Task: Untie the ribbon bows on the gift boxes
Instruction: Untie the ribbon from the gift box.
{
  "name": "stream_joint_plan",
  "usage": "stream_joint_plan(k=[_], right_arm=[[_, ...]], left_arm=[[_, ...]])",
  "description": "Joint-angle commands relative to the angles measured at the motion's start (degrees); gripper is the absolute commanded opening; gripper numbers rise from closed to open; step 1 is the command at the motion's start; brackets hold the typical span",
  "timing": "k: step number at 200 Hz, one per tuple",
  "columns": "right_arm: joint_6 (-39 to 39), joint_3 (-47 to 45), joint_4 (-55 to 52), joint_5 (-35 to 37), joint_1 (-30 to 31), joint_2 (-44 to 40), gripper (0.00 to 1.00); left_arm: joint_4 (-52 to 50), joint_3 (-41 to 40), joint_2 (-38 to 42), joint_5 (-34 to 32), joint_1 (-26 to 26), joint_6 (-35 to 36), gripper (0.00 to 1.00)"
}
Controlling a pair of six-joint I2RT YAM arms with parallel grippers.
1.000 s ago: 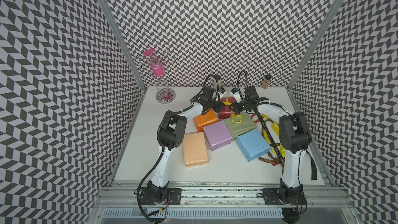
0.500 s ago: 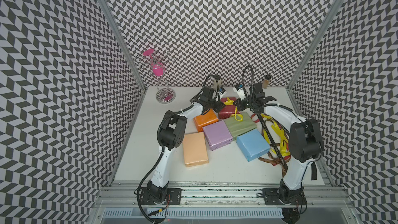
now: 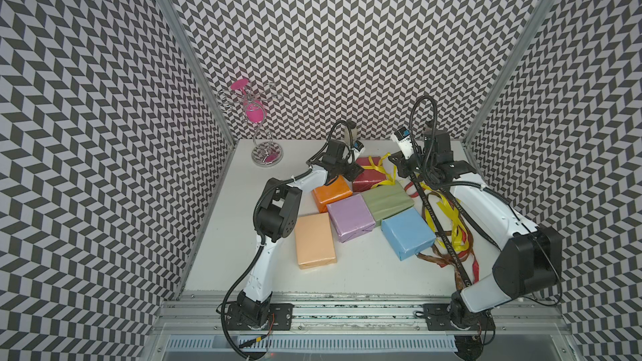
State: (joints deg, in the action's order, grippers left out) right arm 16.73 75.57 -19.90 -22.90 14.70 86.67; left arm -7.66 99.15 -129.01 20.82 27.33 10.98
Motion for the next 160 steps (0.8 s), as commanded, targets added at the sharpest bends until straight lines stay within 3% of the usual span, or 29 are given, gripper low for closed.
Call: stream_joint_plan(k=[1, 50, 56, 80, 93, 141, 160], right_arm=[[1.2, -2.4, 7.4, -0.9, -0.2, -6.4, 0.00], [-0.8, -4.4, 9.6, 7.0, -0.3, -8.2, 0.03], [-0.9, -4.5, 9.4, 8.5, -0.4, -7.5, 0.09], [-2.2, -0.9, 3.9, 9.4, -1.7, -2.2, 0.55], [-2.3, 2.6, -0.8, 7.3, -2.4, 1.0, 0.66], [-2.7, 7.1, -4.6, 3.4, -2.6, 7.8, 0.70], [0.4, 7.8, -4.4, -0.8, -2.6, 10.7, 0.63]], left_arm=[[-4.2, -1.8, -0.7, -1.8, -0.5, -0.6, 0.45], [-4.5, -0.7, 0.2, -2.7, -0.6, 0.7, 0.44], [-5.0, -0.3, 0.2, -2.3, -0.6, 1.1, 0.45], [-6.9, 1.3, -0.1, -0.8, -0.5, 2.6, 0.45], [-8.5, 2.5, -0.4, -0.1, -0.5, 4.3, 0.44], [-9.5, 4.9, -1.5, -1.0, -0.5, 7.6, 0.44], [-9.6, 6.1, -2.2, -1.6, -0.5, 7.8, 0.44]])
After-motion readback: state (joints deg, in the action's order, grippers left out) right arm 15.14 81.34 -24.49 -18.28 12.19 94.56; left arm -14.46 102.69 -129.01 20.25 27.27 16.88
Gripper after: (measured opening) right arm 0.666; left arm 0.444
